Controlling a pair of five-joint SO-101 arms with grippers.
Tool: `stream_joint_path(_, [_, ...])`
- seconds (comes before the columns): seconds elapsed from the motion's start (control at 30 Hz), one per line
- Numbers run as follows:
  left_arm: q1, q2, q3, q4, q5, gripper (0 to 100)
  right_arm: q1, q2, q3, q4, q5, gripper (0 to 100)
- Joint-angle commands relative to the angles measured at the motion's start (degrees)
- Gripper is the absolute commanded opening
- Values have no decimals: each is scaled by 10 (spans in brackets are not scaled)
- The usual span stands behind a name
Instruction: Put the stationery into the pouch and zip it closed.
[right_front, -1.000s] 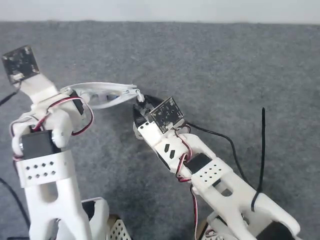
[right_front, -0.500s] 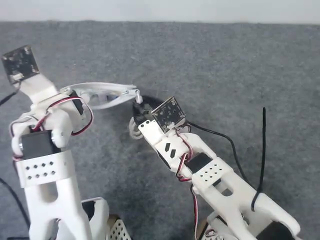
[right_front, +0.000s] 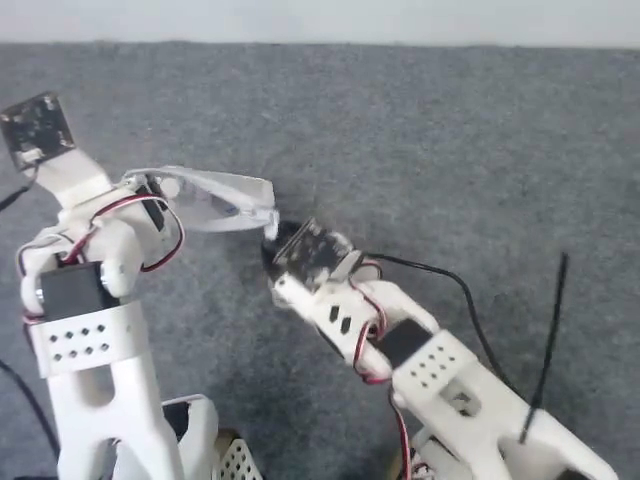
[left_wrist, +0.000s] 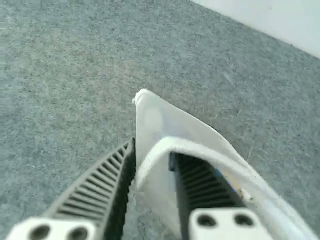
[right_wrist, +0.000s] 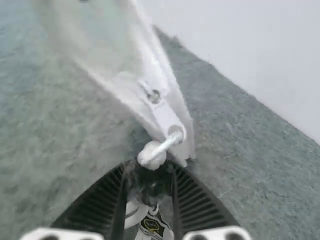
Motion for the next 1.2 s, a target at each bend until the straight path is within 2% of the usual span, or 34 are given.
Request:
stream_joint_path(0.0, [4,-8,-5,-14,8,182,-40,-88,-7,87,33,6])
stream_joint_path(0.1, [13,-9,-8,-14,8,196,-73,-117,2,131,54,6])
stream_joint_path(0.3, [84,-9,-11,-18,1,198,-132,-144,38,135,73,6])
stream_joint_path(0.57, [230,-9,-12,-5,-109,231,-139,-149,40,138,73,6])
stream_joint_path(0.67, [278,-10,-16,6,-123,230,-138,-150,40,138,73,6])
stream_joint_path(0.97, [292,-10,-17,5,-158,229,-138,-150,40,138,73,6])
stream_joint_path(1.17, [287,-10,-75,19,-158,229,-136,-151,40,138,73,6])
